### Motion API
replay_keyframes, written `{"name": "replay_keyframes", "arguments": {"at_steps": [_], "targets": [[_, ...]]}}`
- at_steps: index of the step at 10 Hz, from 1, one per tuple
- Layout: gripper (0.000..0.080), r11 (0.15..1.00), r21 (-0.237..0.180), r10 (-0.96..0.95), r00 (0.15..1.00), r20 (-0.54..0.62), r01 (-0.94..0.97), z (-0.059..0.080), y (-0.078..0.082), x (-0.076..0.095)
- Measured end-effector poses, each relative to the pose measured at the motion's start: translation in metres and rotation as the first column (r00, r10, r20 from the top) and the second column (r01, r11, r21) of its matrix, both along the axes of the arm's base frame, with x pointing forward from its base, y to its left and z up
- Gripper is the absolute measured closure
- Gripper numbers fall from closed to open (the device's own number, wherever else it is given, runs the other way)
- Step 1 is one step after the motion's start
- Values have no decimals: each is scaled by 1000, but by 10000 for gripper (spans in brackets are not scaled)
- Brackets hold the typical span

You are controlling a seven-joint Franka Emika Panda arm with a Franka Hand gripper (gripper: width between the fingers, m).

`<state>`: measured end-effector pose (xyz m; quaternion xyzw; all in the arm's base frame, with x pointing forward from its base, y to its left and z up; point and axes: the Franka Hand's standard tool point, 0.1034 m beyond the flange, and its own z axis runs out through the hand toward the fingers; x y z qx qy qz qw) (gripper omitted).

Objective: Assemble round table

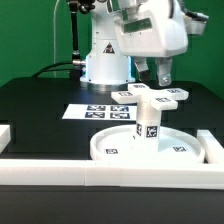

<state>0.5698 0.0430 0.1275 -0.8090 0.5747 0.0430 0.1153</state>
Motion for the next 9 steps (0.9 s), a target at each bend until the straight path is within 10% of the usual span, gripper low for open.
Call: {"name": "replay_keyframes", "arguments": {"at_steps": [5,9], "targets": [[151,934,-56,357,931,71,-354,-1,-2,0],[151,599,-153,800,596,68,-786,2,3,0]]}}
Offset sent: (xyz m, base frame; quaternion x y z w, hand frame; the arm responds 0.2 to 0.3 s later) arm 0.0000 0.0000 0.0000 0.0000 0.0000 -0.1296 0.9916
